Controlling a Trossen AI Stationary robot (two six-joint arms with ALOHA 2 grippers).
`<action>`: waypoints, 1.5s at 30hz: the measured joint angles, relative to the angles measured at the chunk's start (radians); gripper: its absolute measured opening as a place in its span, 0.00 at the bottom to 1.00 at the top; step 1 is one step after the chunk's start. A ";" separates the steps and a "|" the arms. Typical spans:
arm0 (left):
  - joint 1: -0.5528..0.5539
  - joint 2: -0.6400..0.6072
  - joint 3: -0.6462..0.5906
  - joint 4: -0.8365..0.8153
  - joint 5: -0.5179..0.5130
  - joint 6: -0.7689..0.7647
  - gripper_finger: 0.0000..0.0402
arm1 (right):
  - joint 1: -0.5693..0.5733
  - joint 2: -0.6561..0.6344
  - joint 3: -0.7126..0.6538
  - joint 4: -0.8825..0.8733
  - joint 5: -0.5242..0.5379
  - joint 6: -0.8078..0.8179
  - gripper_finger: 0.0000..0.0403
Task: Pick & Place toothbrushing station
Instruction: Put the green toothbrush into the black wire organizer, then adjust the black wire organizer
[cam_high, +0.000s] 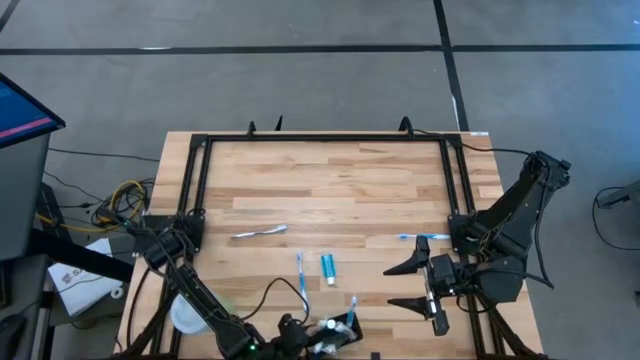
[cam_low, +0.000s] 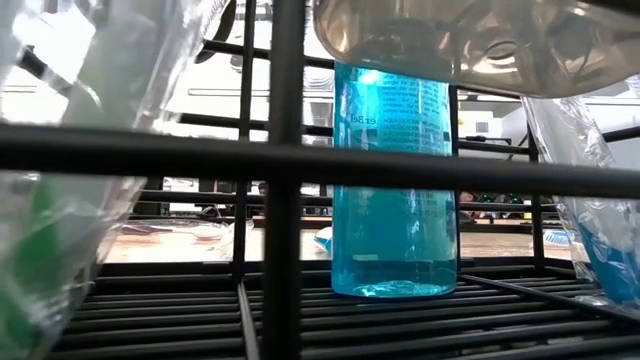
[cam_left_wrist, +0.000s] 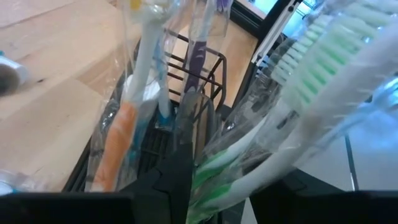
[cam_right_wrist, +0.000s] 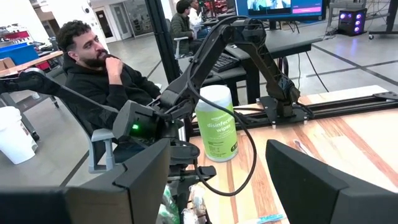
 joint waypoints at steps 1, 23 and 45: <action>0.002 -0.001 0.000 -0.004 0.004 0.000 0.33 | 0.000 0.000 0.000 0.000 0.000 0.000 0.63; 0.034 -0.056 -0.001 -0.073 0.184 -0.024 0.56 | -0.006 0.000 0.000 -0.019 0.000 0.000 0.63; 0.057 -0.166 -0.003 -0.236 0.501 -0.055 0.33 | -0.007 0.000 0.000 -0.094 0.000 0.053 0.63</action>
